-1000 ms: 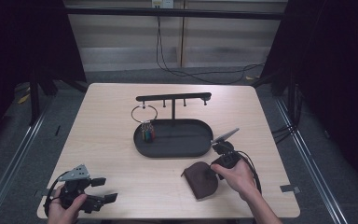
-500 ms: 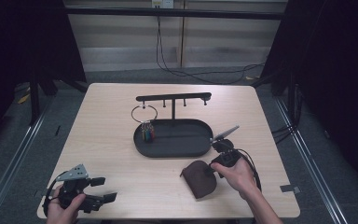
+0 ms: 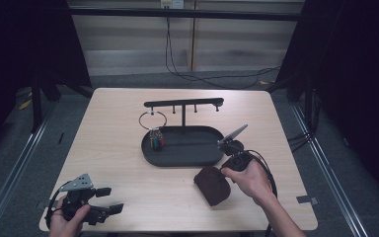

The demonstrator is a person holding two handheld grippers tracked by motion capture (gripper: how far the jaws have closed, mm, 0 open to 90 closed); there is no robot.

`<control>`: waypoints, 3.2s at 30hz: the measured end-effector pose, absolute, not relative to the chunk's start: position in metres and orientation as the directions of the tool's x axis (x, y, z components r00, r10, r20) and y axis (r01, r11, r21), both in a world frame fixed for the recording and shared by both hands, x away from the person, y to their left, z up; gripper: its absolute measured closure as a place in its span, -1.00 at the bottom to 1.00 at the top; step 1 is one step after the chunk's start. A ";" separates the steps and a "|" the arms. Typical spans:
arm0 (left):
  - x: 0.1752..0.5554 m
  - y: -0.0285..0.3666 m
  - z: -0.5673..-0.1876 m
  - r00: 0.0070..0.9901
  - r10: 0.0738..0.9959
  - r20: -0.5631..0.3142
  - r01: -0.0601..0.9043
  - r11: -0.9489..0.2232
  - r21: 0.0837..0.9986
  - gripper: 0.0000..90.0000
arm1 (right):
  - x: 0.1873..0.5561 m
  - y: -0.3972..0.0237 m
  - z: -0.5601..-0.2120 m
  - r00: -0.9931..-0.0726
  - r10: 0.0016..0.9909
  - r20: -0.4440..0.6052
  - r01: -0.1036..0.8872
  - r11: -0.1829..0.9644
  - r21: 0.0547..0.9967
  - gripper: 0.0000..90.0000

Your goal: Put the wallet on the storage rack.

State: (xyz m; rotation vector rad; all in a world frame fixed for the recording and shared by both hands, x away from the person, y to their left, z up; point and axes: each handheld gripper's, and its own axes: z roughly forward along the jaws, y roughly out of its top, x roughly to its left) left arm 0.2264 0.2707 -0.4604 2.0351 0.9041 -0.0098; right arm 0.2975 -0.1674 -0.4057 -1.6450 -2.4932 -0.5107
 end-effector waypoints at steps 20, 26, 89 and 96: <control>0.228 0.273 -0.459 0.745 0.575 -0.338 0.591 -0.333 0.735 -0.62 | 0.302 -0.161 -0.383 -0.411 0.893 0.184 0.908 0.383 0.168 0.83; 0.228 0.272 -0.459 0.741 0.580 -0.339 0.597 -0.336 0.728 -0.62 | 0.304 -0.163 -0.381 -0.402 0.902 0.156 0.912 0.380 0.155 0.83; 0.227 0.274 -0.458 0.732 0.590 -0.340 0.597 -0.317 0.737 -0.62 | 0.352 -0.150 -0.321 -0.363 0.931 0.043 0.914 0.347 0.211 0.82; 0.227 0.274 -0.459 0.733 0.586 -0.344 0.601 -0.321 0.732 -0.62 | 0.361 -0.152 -0.319 -0.339 0.939 0.058 0.921 0.319 0.222 0.82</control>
